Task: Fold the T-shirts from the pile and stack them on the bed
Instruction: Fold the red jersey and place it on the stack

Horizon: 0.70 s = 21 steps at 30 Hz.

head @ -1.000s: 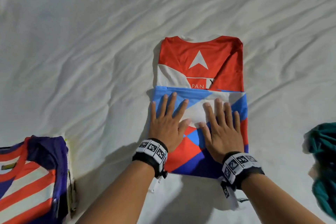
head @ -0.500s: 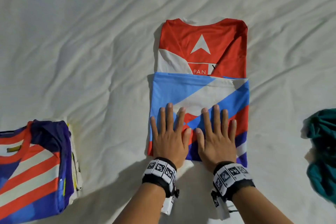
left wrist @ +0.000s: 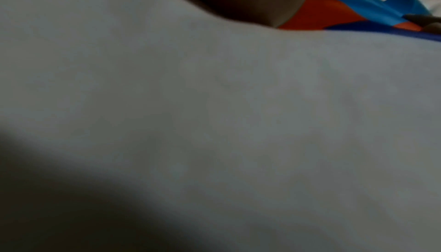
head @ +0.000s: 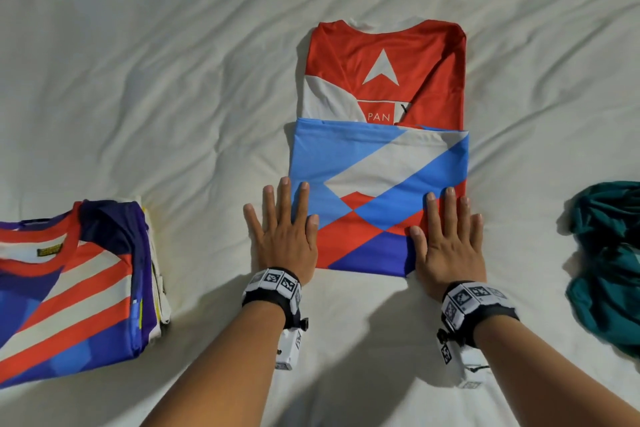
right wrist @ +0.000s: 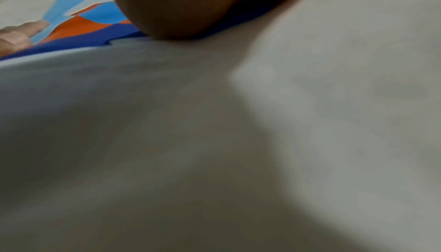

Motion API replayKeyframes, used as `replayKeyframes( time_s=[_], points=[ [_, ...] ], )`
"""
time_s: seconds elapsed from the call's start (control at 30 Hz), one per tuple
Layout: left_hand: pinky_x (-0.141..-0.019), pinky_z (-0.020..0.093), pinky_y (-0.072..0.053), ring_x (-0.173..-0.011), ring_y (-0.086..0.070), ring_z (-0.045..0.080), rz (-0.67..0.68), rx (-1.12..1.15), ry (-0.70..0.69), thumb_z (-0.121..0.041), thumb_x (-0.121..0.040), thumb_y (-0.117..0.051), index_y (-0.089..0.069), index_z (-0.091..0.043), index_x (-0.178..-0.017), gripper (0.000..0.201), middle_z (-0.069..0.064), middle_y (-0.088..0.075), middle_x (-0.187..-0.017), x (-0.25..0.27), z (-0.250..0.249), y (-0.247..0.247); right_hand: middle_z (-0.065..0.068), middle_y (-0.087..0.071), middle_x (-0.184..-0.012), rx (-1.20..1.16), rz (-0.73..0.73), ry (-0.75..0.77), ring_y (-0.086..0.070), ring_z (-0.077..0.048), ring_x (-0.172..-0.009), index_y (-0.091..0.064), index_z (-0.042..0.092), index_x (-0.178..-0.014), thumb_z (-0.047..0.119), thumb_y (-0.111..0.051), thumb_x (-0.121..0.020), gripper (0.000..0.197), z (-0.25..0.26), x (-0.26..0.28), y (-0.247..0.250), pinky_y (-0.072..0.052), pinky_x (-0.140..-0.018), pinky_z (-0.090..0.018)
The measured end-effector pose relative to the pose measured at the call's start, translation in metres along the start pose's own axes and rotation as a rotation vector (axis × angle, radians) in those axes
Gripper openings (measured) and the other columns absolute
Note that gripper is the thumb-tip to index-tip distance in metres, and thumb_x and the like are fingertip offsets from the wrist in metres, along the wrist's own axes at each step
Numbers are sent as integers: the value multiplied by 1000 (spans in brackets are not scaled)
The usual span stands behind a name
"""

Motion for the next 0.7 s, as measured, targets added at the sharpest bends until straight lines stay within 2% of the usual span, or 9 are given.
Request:
replayKeyframes(
  time_s=[0.13,0.2,0.23,0.3,0.37,0.43,0.5,0.57,0.7],
  points=[
    [-116,72,-5,-157,-5,36,20,-100,-28,-48,-106,-6,6,-32,-163,60,3,-2,-172,1,13,7,5,19,-168,75,39,42,20,-16,-153,18,33,-158,58,0,-100,66,-19,0,2,12,-123,-49],
    [-113,75,-5,-156,-7,40,37,-131,-35,-48,-107,-16,1,-32,-163,61,9,-6,-171,0,14,15,7,23,-166,95,79,65,17,-19,-155,19,32,-158,58,2,-99,67,-24,0,7,12,-122,-52],
    [-113,76,-4,-155,-7,42,43,-130,-37,-48,-106,-25,-5,-31,-164,63,14,-8,-170,0,13,21,5,19,-168,94,81,78,12,-22,-156,14,30,-160,56,-3,-100,68,-25,1,13,10,-121,-54],
    [-116,75,-1,-154,-8,44,47,-132,-101,-47,-102,-39,-21,-26,-161,65,22,-15,-167,5,9,32,-5,-9,-170,107,-2,137,-8,-31,-155,-15,19,-161,50,-20,-100,69,-24,9,28,1,-121,-58],
    [-117,72,-11,-150,-22,44,37,-141,-273,-50,-98,-47,-39,-20,-154,64,23,-32,-159,19,4,40,-13,-37,-158,122,-88,225,-29,-36,-147,-45,9,-149,47,-34,-96,66,-23,24,41,-10,-121,-59],
    [-114,68,-22,-141,-36,42,69,-171,-436,-54,-89,-54,-49,-14,-144,69,19,-46,-145,38,2,45,-14,-53,-145,121,-103,347,-45,-36,-135,-61,6,-135,52,-42,-90,67,-19,42,46,-21,-119,-59],
    [-111,66,-28,-133,-44,40,97,-215,-508,-53,-81,-60,-53,-9,-138,72,17,-51,-136,47,3,46,-15,-61,-135,149,-75,444,-55,-37,-121,-68,4,-126,56,-47,-85,69,-16,54,44,-32,-114,-59],
    [-107,65,-32,-128,-47,41,107,-261,-527,-50,-80,-62,-54,-6,-134,71,18,-53,-132,47,3,44,-17,-63,-131,188,-42,471,-59,-38,-112,-68,1,-123,55,-47,-84,70,-15,58,41,-38,-108,-57],
    [-102,58,-39,-115,-54,41,158,-381,-519,-32,-78,-64,-57,-4,-128,58,19,-57,-123,40,-3,34,-24,-64,-123,239,-55,491,-63,-40,-93,-69,-6,-114,40,-55,-82,58,-8,51,37,-50,-92,-54]
  ],
)
Point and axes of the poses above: each hand's wrist, its own x-axis away from the middle knuckle, its own y-axis out of the back of the hand, z = x × y, the point moved 3 cm from there along -x, towards the middle knuckle
